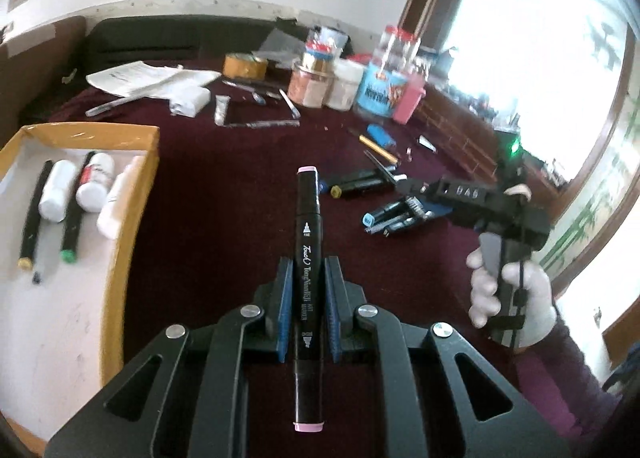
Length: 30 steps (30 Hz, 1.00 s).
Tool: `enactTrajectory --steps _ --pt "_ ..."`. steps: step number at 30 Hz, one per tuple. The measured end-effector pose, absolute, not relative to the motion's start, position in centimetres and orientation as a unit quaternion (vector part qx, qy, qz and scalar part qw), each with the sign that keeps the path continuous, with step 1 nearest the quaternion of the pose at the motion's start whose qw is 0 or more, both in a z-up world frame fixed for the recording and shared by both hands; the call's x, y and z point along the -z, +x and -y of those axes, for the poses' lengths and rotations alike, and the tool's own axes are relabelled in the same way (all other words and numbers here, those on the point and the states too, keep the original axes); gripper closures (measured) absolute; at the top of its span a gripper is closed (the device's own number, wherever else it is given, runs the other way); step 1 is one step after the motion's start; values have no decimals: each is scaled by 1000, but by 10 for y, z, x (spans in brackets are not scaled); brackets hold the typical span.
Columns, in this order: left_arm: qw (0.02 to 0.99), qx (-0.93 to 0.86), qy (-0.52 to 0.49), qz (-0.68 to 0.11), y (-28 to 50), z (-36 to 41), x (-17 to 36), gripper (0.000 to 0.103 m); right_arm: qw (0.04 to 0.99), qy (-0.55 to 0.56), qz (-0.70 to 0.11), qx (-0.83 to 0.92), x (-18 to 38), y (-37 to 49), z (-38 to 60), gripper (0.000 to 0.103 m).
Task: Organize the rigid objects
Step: 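Grasp the black pink-capped marker with the left tool while the right grasps a black pen, then carry the marker and pen over the tray and open both tools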
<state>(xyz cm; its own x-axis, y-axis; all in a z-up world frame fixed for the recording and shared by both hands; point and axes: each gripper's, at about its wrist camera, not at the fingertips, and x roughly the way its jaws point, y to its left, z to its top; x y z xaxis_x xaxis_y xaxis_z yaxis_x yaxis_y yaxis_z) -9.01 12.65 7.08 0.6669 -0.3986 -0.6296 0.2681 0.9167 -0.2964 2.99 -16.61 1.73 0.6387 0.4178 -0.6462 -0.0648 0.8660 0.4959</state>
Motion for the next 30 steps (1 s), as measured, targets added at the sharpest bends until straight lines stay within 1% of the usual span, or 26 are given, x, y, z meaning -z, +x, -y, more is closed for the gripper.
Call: enactTrajectory --steps 3,7,13,16,17,18,21,23,26,30 --pt "911 179 -107 -356 -100 -137 -73 91 873 210 -409 -160 -17 29 157 58" --pt "911 175 -120 -354 -109 -149 -72 91 881 209 -407 -122 -16 31 161 58" --pt "914 172 -128 -343 -123 -167 -75 91 895 162 -410 -63 -26 46 150 66" --pt "916 167 -135 -339 -130 -179 -75 91 900 108 -422 -25 -28 60 133 80" --pt "916 165 -139 -338 -132 -185 -75 91 899 89 -429 -14 -27 65 127 90" --pt "917 161 -143 -336 -134 -191 -75 91 897 73 -436 -3 -25 69 121 95" --pt "919 149 -153 -331 -141 -208 -77 91 896 59 -440 11 -27 70 116 96" --pt "919 140 -166 -331 -144 -224 -76 91 892 82 -444 2 -28 66 121 96" --pt "916 129 -183 -334 -141 -248 -75 91 880 153 -447 -37 -31 54 132 96" --pt "915 101 -179 -347 -130 -275 -77 91 859 225 -450 -99 -39 35 131 95"
